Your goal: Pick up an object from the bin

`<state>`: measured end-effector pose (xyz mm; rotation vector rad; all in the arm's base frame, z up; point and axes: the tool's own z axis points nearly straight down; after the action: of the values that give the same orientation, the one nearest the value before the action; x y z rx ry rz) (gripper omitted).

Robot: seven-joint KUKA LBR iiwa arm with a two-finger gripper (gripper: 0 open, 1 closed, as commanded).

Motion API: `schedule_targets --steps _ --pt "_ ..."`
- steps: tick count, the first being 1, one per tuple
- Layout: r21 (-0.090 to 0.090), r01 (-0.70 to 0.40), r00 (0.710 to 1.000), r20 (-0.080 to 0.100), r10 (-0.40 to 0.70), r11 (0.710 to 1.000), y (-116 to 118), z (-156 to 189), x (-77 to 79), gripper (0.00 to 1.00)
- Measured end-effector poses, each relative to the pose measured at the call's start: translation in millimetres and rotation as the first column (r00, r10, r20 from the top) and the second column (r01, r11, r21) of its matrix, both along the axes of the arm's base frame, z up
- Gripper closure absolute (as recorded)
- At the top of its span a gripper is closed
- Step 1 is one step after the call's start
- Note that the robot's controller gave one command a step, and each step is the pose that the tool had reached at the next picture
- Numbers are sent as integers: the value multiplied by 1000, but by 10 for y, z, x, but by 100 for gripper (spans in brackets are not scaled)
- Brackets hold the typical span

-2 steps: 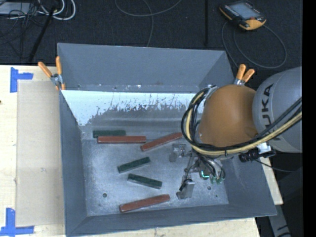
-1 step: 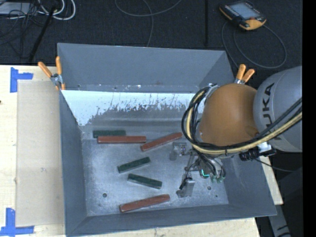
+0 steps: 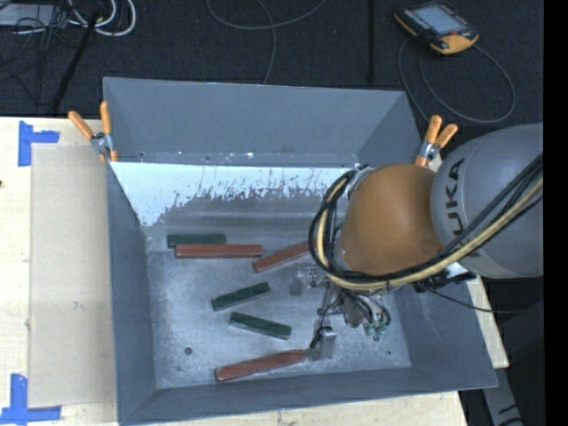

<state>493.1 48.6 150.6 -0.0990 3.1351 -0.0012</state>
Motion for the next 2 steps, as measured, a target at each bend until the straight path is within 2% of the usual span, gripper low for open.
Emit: schedule_targets --steps 1,2 --pt "1 -175 984 -7 175 985 119 -305 -45 0" --pt "1 -471 882 -6 471 882 226 -610 -5 0"
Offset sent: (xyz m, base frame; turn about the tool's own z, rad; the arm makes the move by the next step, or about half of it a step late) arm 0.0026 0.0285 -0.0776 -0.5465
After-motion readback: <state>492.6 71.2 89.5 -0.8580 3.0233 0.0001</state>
